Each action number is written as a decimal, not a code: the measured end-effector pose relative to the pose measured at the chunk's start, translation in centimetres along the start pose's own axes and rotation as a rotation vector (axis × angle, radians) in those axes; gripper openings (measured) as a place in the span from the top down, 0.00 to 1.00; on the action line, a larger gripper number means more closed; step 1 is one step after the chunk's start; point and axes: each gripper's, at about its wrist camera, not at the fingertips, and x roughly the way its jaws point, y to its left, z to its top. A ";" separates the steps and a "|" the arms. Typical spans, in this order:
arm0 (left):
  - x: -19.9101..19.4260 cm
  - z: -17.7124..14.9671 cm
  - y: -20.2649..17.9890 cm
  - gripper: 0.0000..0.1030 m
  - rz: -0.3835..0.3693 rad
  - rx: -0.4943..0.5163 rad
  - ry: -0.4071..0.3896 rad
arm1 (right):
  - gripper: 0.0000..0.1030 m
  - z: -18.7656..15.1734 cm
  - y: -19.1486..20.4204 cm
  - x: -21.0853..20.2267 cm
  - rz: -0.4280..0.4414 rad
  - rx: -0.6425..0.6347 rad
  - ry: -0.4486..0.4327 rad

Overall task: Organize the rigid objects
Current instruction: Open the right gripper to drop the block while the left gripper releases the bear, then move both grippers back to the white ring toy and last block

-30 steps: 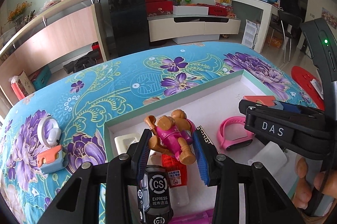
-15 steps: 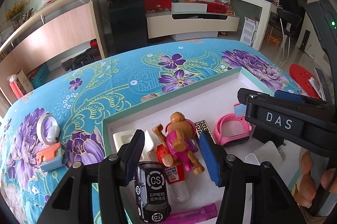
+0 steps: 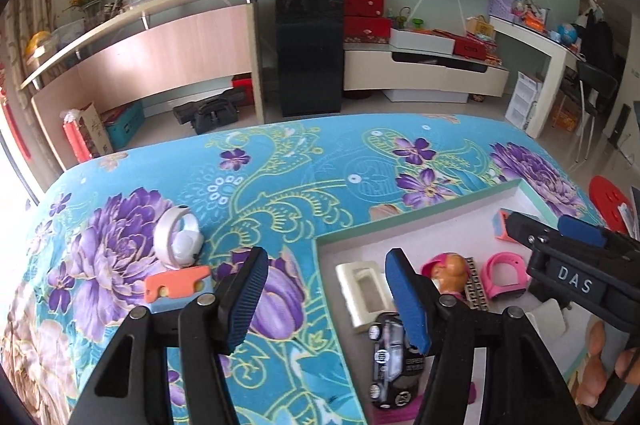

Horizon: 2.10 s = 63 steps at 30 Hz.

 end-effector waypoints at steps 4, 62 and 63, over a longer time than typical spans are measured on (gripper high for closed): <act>0.5 -0.2 2.9 0.26 0.053 -0.092 0.021 | 0.23 -0.2 2.0 0.1 0.033 -0.039 0.004; 5.4 -3.7 13.7 0.00 0.197 -0.242 0.151 | 0.11 -2.7 15.8 2.2 0.180 -0.229 0.033; 5.5 -3.7 13.6 0.00 0.191 -0.241 0.152 | 0.11 -2.7 15.8 2.3 0.176 -0.230 0.033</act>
